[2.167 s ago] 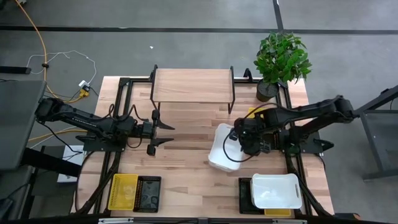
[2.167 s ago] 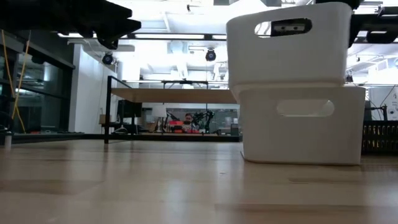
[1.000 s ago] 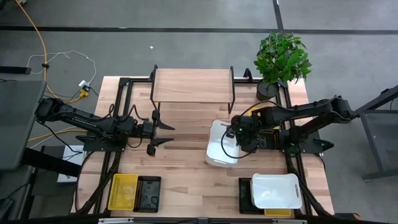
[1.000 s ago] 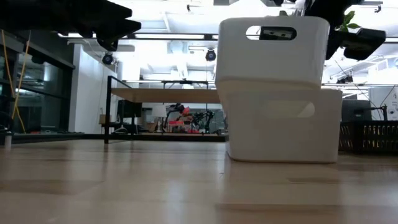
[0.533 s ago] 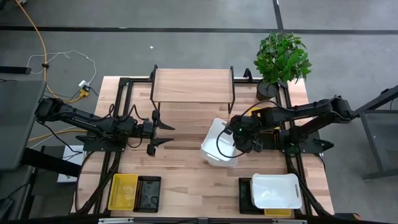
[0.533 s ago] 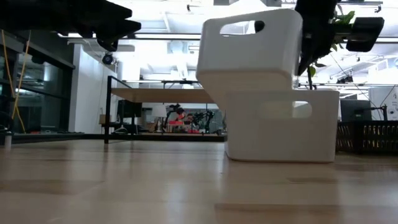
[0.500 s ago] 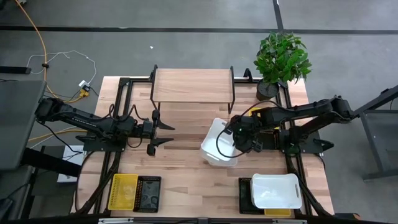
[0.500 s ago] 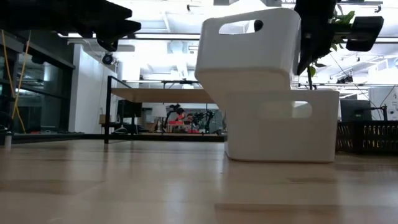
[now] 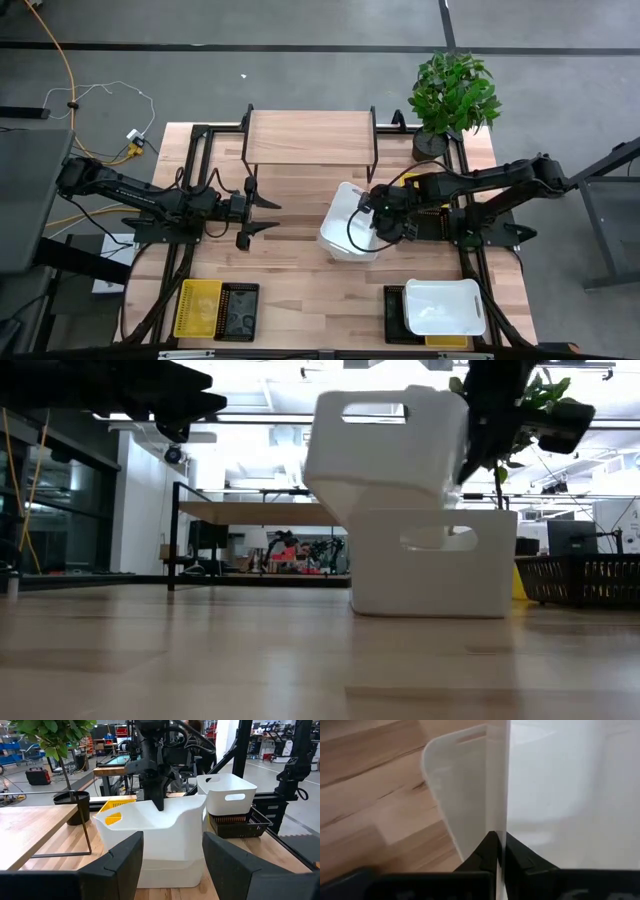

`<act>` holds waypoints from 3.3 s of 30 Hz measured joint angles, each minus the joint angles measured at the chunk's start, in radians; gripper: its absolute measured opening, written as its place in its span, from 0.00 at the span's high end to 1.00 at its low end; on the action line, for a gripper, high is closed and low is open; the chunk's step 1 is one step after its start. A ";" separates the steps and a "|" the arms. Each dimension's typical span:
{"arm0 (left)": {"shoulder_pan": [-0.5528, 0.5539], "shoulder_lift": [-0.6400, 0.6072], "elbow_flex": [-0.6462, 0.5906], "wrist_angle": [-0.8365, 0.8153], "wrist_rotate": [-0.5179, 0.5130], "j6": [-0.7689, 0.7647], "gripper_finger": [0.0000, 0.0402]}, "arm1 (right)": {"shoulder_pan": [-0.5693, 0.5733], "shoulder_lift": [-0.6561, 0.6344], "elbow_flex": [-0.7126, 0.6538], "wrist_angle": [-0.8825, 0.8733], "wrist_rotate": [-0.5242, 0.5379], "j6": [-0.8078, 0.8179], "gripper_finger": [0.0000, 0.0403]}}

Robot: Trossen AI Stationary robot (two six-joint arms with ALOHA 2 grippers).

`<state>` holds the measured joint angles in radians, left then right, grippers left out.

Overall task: Stack baskets on shelf by color
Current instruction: Stack the top left white bin on the top right white bin

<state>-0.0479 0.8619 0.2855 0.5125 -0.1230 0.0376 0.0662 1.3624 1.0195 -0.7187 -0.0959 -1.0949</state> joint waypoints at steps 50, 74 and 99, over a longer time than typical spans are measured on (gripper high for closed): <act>0.000 0.000 0.000 0.000 0.000 0.000 0.52 | -0.001 -0.110 0.001 -0.038 0.015 -0.053 0.76; 0.002 0.000 0.000 0.004 -0.001 -0.008 0.52 | 0.050 -0.152 0.001 0.594 -0.315 1.175 0.76; 0.002 0.000 0.000 0.016 -0.004 0.089 0.52 | 0.269 -0.119 0.001 0.356 0.298 1.474 0.65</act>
<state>-0.0463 0.8619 0.2855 0.5282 -0.1272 0.1269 0.3355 1.2437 1.0203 -0.3623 0.2017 0.3795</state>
